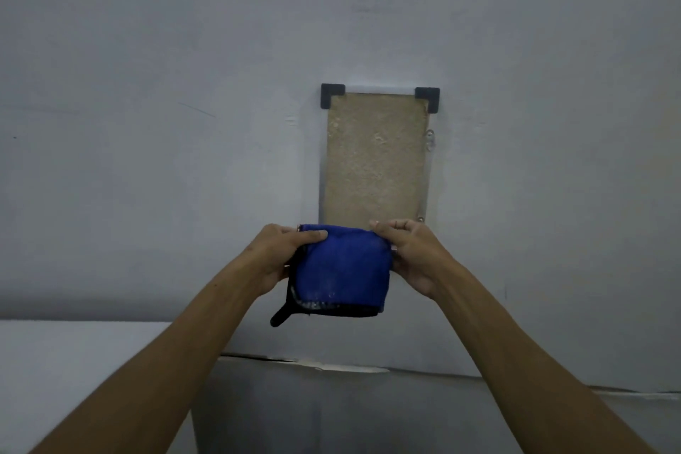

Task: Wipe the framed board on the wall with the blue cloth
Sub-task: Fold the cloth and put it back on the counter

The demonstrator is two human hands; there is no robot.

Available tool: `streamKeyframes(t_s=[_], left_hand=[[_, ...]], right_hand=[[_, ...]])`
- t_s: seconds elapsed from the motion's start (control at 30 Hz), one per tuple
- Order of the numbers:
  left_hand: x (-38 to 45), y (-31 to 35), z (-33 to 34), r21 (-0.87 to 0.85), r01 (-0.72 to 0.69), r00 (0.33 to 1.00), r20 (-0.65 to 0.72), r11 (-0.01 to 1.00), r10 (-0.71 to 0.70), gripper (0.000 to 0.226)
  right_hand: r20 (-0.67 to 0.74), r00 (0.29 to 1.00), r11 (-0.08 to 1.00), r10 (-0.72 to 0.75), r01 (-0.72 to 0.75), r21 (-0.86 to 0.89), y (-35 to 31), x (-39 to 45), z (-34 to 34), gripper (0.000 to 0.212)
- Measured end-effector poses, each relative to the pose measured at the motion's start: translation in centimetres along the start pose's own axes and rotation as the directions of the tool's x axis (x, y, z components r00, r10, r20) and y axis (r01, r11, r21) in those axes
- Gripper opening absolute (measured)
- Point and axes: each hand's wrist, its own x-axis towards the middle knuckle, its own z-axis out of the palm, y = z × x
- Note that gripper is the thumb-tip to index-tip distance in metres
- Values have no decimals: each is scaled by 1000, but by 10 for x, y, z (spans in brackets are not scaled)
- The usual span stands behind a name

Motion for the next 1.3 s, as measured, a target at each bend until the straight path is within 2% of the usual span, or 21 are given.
streamKeyframes(t_s=[0.07, 0.13, 0.2, 0.27, 0.37, 0.43, 0.57, 0.67, 0.77, 0.93, 1.03, 1.2, 1.3], left_hand=[[4, -4, -1, 15, 13, 998, -68, 1000, -12, 38], [7, -7, -4, 1, 49, 994, -96, 999, -49, 46], [7, -8, -10, -16, 95, 993, -63, 995, -96, 56], [5, -11, -15, -9, 137, 990, 19, 991, -136, 59], [3, -13, -21, 53, 150, 971, 180, 987, -157, 48], [2, -16, -26, 74, 120, 967, 219, 990, -133, 41], [2, -27, -36, 22, 125, 990, 61, 992, -126, 33], [0, -39, -45, -8, 191, 980, -54, 982, -191, 29], [-2, -52, -62, 4, 233, 968, -99, 973, -231, 29], [-6, -81, -101, 305, 295, 947, -217, 905, -236, 19], [-6, -101, -121, 390, 331, 931, -283, 859, -231, 18], [-7, -131, -166, 594, 359, 908, -399, 720, -124, 38], [-6, -139, -193, 652, 409, 881, -464, 639, -91, 38]], right_hand=[[162, 981, 994, 105, -101, -35, 4, -1, -3, 39], [232, 950, 974, 209, -180, -141, 7, -3, -6, 39], [203, 948, 962, 244, -211, -172, 9, -2, -7, 40], [144, 964, 970, 225, -207, -129, 12, -1, -6, 38], [97, 975, 977, 201, -193, -89, 16, 3, -4, 43], [72, 980, 973, 188, -176, -146, 21, 4, -4, 45], [14, 989, 959, 145, -137, -247, 40, 9, 6, 40], [5, 991, 966, 130, -126, -227, 59, 14, 20, 33], [30, 984, 972, 173, -166, -164, 78, 19, 36, 33], [111, 956, 959, 272, -259, -119, 113, 27, 74, 22], [152, 939, 948, 309, -292, -124, 136, 31, 100, 18], [201, 906, 927, 372, -354, -122, 173, 40, 148, 17], [223, 893, 920, 390, -367, -138, 188, 47, 179, 19]])
